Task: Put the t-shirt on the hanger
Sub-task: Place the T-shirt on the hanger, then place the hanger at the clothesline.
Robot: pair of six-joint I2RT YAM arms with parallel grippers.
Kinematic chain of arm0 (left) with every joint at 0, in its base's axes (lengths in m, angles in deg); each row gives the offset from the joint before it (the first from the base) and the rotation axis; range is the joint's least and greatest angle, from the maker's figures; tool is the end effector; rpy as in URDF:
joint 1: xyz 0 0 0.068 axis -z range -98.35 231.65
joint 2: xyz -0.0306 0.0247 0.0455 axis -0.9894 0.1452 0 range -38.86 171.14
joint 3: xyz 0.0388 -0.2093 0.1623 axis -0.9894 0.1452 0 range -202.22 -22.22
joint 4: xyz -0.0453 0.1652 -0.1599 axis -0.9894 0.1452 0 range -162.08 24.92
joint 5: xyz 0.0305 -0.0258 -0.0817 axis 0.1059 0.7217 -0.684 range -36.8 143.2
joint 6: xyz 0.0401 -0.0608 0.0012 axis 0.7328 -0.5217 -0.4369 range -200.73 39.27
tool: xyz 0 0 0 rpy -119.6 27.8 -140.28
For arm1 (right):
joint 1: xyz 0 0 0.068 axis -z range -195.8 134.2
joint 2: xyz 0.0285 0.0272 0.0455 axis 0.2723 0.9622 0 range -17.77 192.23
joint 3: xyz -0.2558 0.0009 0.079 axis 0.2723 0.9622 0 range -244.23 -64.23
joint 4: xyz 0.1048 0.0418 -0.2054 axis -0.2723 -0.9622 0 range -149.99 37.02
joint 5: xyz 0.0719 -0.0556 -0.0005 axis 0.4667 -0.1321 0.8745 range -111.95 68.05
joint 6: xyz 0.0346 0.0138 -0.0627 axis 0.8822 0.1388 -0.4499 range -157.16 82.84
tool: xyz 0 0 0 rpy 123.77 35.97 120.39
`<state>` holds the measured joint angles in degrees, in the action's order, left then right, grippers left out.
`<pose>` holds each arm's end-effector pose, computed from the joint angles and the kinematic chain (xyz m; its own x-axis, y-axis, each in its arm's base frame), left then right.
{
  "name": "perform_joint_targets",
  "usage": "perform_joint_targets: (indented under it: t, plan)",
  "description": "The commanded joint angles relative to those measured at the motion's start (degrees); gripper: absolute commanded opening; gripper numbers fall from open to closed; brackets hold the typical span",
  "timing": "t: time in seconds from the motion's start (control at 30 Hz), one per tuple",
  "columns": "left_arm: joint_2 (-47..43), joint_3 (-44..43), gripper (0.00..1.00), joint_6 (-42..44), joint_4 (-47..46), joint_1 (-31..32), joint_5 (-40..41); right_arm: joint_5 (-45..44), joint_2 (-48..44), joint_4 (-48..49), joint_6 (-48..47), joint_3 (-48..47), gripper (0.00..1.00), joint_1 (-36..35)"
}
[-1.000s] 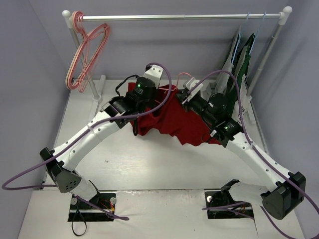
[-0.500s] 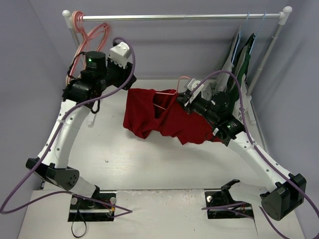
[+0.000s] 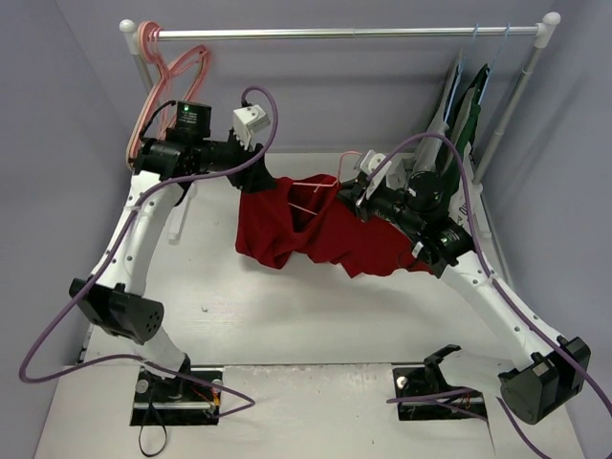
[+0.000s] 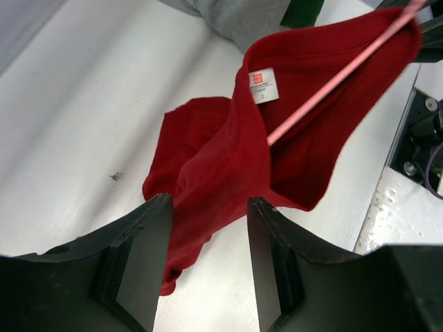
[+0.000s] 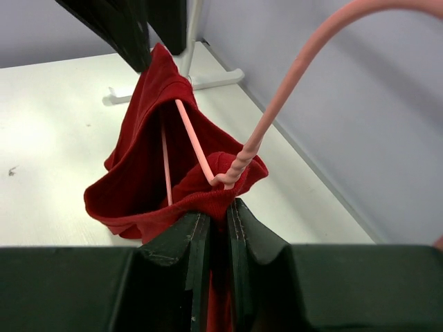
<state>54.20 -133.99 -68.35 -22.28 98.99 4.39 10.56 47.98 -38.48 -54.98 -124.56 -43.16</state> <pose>0.2886 -0.1379 0.4391 -0.3074 0.2439 -0.9198 0.8982 0.3934 -0.1959 0.2141 0.1475 0.4085 0.3963 -0.0855 -0.9141 -0.7748 0.5030 -0.3830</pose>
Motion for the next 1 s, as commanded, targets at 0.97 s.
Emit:
perform_joint_targets:
  t: [0.97]
  plan:
    - [-1.8,5.9,0.25,11.6,5.4,1.9,-12.4,8.5,5.5,3.9,0.7,-10.0,0.0,0.5]
